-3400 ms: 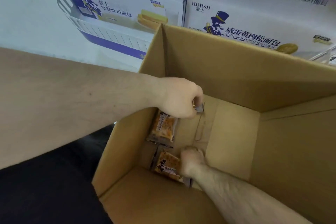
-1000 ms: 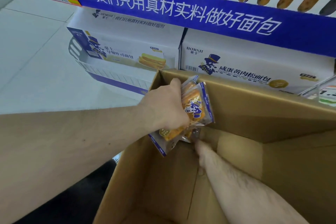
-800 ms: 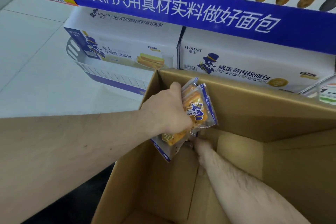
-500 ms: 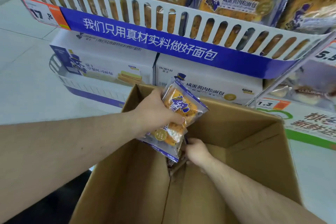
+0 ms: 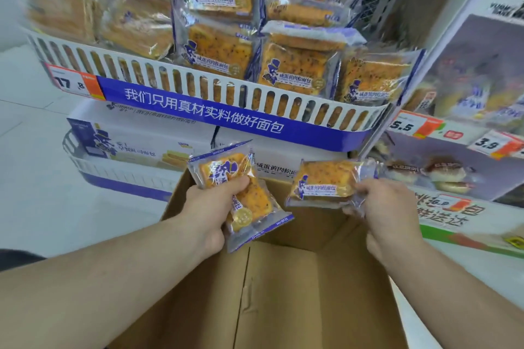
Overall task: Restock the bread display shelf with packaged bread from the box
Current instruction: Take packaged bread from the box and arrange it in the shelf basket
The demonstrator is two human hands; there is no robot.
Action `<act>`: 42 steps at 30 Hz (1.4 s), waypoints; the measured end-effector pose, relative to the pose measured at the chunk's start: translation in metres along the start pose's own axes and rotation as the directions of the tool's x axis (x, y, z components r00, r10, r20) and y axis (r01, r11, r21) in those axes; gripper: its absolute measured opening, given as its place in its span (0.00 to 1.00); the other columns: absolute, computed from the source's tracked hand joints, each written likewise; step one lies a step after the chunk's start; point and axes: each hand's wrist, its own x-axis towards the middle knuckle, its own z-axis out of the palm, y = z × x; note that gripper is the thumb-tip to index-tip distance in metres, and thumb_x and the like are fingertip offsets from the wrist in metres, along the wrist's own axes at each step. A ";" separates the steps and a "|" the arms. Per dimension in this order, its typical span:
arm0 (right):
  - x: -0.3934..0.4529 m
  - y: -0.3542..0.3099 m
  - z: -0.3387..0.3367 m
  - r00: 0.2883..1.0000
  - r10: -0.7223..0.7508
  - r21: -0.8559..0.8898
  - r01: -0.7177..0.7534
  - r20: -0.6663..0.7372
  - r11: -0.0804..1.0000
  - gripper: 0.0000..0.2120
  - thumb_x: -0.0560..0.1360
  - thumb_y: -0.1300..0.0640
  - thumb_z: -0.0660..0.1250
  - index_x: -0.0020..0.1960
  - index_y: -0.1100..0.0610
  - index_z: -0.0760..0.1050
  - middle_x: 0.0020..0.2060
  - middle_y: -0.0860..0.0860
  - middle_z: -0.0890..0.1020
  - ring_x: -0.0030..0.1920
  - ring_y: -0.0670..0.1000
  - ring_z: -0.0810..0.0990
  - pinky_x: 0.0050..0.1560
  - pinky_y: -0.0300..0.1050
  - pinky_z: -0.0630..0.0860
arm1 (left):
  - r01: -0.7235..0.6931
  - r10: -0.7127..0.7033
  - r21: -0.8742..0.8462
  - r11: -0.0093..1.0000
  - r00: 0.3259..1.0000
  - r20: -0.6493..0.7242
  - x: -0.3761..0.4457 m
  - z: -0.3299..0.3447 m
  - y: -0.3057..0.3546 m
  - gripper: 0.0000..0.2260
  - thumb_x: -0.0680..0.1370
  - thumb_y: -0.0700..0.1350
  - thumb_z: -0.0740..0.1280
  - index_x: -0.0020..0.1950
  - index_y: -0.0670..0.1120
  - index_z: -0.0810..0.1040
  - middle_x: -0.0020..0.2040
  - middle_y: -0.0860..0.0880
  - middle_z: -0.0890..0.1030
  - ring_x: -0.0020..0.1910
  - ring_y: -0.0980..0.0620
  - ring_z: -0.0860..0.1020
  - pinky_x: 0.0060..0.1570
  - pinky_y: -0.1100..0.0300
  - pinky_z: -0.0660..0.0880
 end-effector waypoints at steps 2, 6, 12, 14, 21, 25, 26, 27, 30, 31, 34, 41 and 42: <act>-0.017 -0.016 0.002 0.997 0.053 0.288 -0.068 0.062 0.955 0.06 0.76 0.68 0.63 0.47 0.60 0.77 0.44 0.57 0.85 0.41 0.56 0.84 0.29 0.41 0.79 | -0.015 0.015 -0.046 0.999 1.000 0.001 -0.001 0.000 -0.006 0.25 0.70 0.42 0.77 0.65 0.48 0.74 0.51 0.43 0.86 0.43 0.41 0.86 0.37 0.47 0.82; -0.049 -0.027 0.019 0.921 0.163 0.535 -0.342 0.354 0.773 0.10 0.78 0.67 0.60 0.52 0.57 0.77 0.44 0.53 0.86 0.46 0.53 0.86 0.44 0.45 0.81 | -0.005 0.006 -0.117 0.993 1.000 0.005 -0.006 0.008 -0.007 0.23 0.74 0.49 0.75 0.66 0.51 0.72 0.52 0.43 0.86 0.43 0.42 0.86 0.34 0.48 0.81; -0.072 -0.002 0.048 0.816 0.292 0.371 -0.506 0.499 0.779 0.10 0.80 0.68 0.61 0.57 0.62 0.78 0.47 0.58 0.87 0.48 0.55 0.87 0.51 0.49 0.82 | 0.072 -0.025 -0.240 0.968 0.981 0.195 -0.014 0.028 -0.003 0.21 0.80 0.59 0.60 0.61 0.46 0.81 0.53 0.40 0.85 0.51 0.39 0.84 0.54 0.43 0.79; -0.071 0.005 0.051 0.828 0.306 0.199 -0.437 0.469 0.877 0.08 0.79 0.65 0.64 0.57 0.61 0.78 0.46 0.57 0.87 0.45 0.54 0.87 0.46 0.49 0.83 | 0.066 -0.014 -0.280 0.958 0.983 0.182 -0.013 0.028 -0.001 0.24 0.80 0.62 0.56 0.61 0.46 0.81 0.51 0.39 0.85 0.51 0.38 0.84 0.55 0.42 0.79; -0.076 0.011 0.054 0.854 0.337 -0.013 -0.362 0.396 0.932 0.08 0.77 0.58 0.70 0.54 0.59 0.80 0.42 0.55 0.88 0.40 0.53 0.87 0.44 0.49 0.80 | -0.040 0.096 -0.393 0.919 0.988 0.125 -0.013 0.033 0.009 0.31 0.76 0.72 0.53 0.59 0.51 0.81 0.51 0.41 0.86 0.52 0.38 0.83 0.57 0.39 0.77; -0.077 0.006 0.056 0.869 0.319 -0.022 -0.336 0.379 0.942 0.07 0.76 0.57 0.72 0.51 0.60 0.80 0.39 0.56 0.87 0.37 0.53 0.85 0.47 0.51 0.82 | -0.126 0.193 -0.341 0.932 0.966 0.169 -0.018 0.037 0.017 0.30 0.74 0.72 0.56 0.62 0.53 0.79 0.53 0.44 0.86 0.52 0.42 0.85 0.56 0.42 0.78; -0.077 0.004 0.056 0.871 0.316 -0.027 -0.331 0.375 0.943 0.06 0.76 0.57 0.72 0.50 0.60 0.80 0.38 0.55 0.87 0.35 0.52 0.83 0.47 0.52 0.82 | -0.128 0.192 -0.308 0.943 0.963 0.189 -0.019 0.038 0.017 0.30 0.72 0.71 0.62 0.65 0.52 0.77 0.54 0.43 0.85 0.52 0.42 0.84 0.56 0.42 0.78; -0.078 0.004 0.056 0.874 0.316 -0.035 -0.327 0.370 0.944 0.06 0.76 0.58 0.72 0.49 0.60 0.80 0.36 0.55 0.87 0.33 0.51 0.82 0.47 0.52 0.82 | -0.127 0.182 -0.268 0.955 0.964 0.193 -0.018 0.038 0.016 0.33 0.68 0.68 0.70 0.68 0.52 0.74 0.56 0.43 0.85 0.53 0.42 0.84 0.56 0.40 0.78; -0.079 0.003 0.055 0.878 0.338 -0.100 -0.324 0.340 0.941 0.08 0.73 0.55 0.75 0.47 0.59 0.81 0.33 0.52 0.84 0.30 0.49 0.79 0.43 0.48 0.80 | -0.111 0.154 -0.249 0.962 0.975 0.159 -0.009 0.035 0.012 0.43 0.61 0.54 0.81 0.72 0.51 0.68 0.57 0.42 0.84 0.52 0.40 0.84 0.53 0.37 0.79; -0.079 0.003 0.055 0.881 0.352 -0.132 -0.327 0.317 0.936 0.12 0.71 0.52 0.76 0.48 0.57 0.80 0.34 0.51 0.82 0.32 0.49 0.77 0.41 0.48 0.78 | -0.115 0.158 -0.268 0.957 0.977 0.144 -0.008 0.035 0.012 0.40 0.63 0.51 0.81 0.72 0.50 0.68 0.56 0.42 0.84 0.51 0.40 0.85 0.51 0.38 0.80; -0.077 0.006 0.054 0.847 0.441 -0.158 -0.412 0.298 0.897 0.35 0.58 0.37 0.79 0.60 0.51 0.75 0.49 0.51 0.80 0.46 0.51 0.78 0.49 0.50 0.78 | -0.126 0.171 -0.319 0.939 0.978 0.117 -0.007 0.035 0.012 0.32 0.70 0.47 0.78 0.71 0.50 0.68 0.54 0.43 0.85 0.49 0.41 0.85 0.47 0.43 0.82; -0.070 0.001 0.059 0.781 0.320 0.287 -0.525 0.536 0.801 0.30 0.63 0.48 0.75 0.64 0.54 0.77 0.53 0.55 0.86 0.55 0.57 0.85 0.59 0.54 0.77 | -0.245 0.295 -0.237 0.940 0.934 0.201 -0.023 0.042 -0.002 0.32 0.66 0.42 0.77 0.67 0.50 0.70 0.54 0.44 0.85 0.47 0.45 0.86 0.45 0.48 0.83; -0.068 0.000 0.058 0.784 0.300 0.310 -0.519 0.543 0.796 0.26 0.66 0.51 0.74 0.63 0.55 0.78 0.52 0.56 0.86 0.54 0.57 0.85 0.58 0.53 0.77 | -0.288 0.332 -0.215 0.933 0.919 0.213 -0.024 0.042 -0.002 0.33 0.65 0.41 0.78 0.67 0.50 0.69 0.54 0.44 0.84 0.48 0.47 0.85 0.43 0.52 0.83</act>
